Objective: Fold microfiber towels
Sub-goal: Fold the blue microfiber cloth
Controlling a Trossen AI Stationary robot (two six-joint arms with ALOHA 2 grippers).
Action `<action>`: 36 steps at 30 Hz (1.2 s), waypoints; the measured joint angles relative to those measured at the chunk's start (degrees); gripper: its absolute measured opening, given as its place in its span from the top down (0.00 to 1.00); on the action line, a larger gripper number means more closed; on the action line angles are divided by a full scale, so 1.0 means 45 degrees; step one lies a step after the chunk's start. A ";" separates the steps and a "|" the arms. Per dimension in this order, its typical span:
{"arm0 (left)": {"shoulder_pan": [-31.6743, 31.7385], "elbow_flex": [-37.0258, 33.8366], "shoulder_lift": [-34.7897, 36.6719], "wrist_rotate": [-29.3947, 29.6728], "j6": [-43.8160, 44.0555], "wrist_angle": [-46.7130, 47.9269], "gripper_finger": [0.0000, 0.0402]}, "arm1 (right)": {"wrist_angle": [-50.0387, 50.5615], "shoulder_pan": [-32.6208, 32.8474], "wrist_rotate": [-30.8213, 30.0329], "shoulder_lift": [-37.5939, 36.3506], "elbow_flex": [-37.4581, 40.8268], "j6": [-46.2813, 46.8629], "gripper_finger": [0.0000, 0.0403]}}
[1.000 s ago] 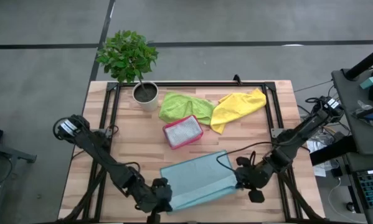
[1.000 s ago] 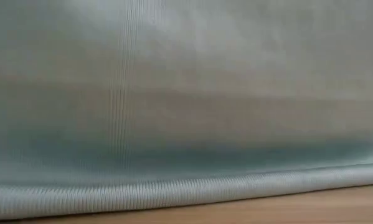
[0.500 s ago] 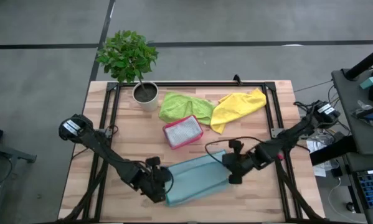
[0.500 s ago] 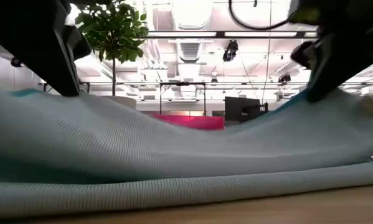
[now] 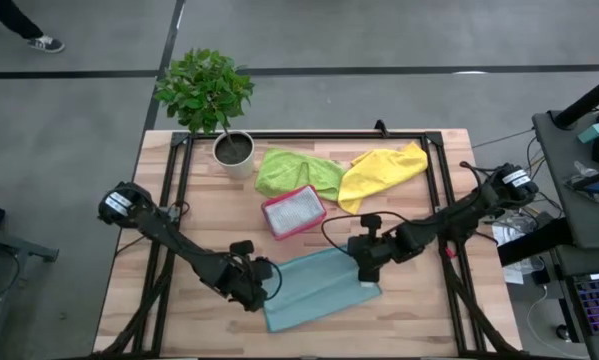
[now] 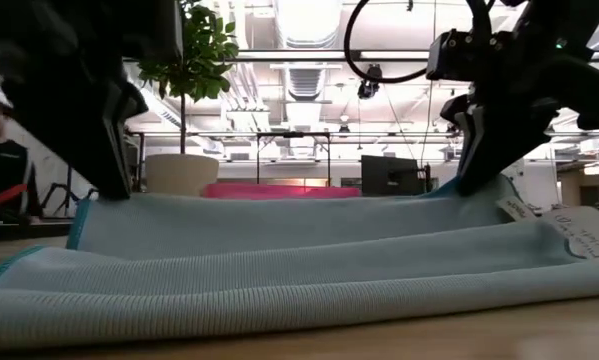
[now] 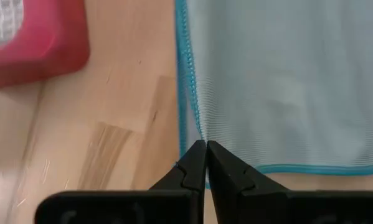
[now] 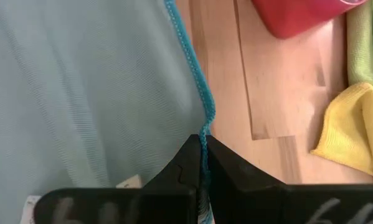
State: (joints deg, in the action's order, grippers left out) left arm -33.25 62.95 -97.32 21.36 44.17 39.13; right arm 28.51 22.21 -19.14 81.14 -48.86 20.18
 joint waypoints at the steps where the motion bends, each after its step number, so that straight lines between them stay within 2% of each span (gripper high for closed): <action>1: 0.0031 -0.0173 0.0000 0.0000 0.0004 -0.0102 1.00 | -0.0008 -0.0003 0.0000 0.0000 0.0000 0.0000 0.98; 10: 0.0068 -0.1099 0.0000 0.0396 -0.0322 -0.1384 1.00 | -0.0003 -0.0008 -0.0032 0.0010 0.0000 0.0039 0.98; 16: 0.0091 -0.1198 0.0000 0.0799 -0.0613 -0.1301 1.00 | -0.0008 -0.0115 -0.0097 0.0010 0.0000 0.0039 0.98; 36: 0.0140 -0.1188 0.0005 0.0798 -0.0215 -0.1247 1.00 | -0.0159 -0.0280 -0.0772 0.0010 0.0000 0.0468 0.96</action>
State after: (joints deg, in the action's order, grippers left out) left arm -32.62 57.60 -97.30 24.95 43.20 33.52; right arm 27.79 20.95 -22.61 81.19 -48.86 22.29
